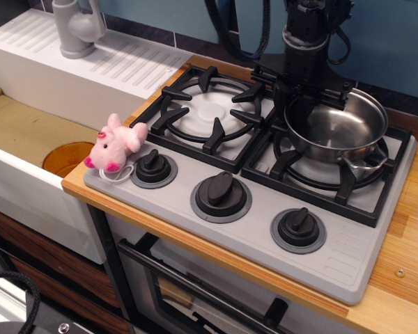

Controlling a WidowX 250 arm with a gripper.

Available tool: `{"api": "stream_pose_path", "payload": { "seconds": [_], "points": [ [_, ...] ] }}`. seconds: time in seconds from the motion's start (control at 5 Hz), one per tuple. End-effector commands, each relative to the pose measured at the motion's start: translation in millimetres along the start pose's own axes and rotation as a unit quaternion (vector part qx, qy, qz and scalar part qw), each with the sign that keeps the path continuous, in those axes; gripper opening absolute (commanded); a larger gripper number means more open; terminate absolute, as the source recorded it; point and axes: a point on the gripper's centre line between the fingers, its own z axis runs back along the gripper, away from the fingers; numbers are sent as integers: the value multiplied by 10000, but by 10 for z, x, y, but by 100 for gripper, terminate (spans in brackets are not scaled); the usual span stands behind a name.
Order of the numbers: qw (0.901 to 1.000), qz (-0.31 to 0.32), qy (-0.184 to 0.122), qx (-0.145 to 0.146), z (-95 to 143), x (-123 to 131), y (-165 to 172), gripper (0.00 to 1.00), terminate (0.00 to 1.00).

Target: Put pan on stove and put stuffedpig in pan

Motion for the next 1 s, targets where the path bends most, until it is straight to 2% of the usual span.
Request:
{"api": "stream_pose_path", "payload": {
  "seconds": [0.0, 0.4, 0.6, 0.8],
  "points": [
    [9994, 65, 140, 323, 401, 48, 87, 0, 0],
    [9966, 3, 472, 674, 1074, 79, 199, 0, 0],
    [9950, -128, 508, 853, 1258, 146, 302, 0, 0],
    [9934, -315, 518, 973, 1335, 223, 522, 0, 0]
  ]
}}
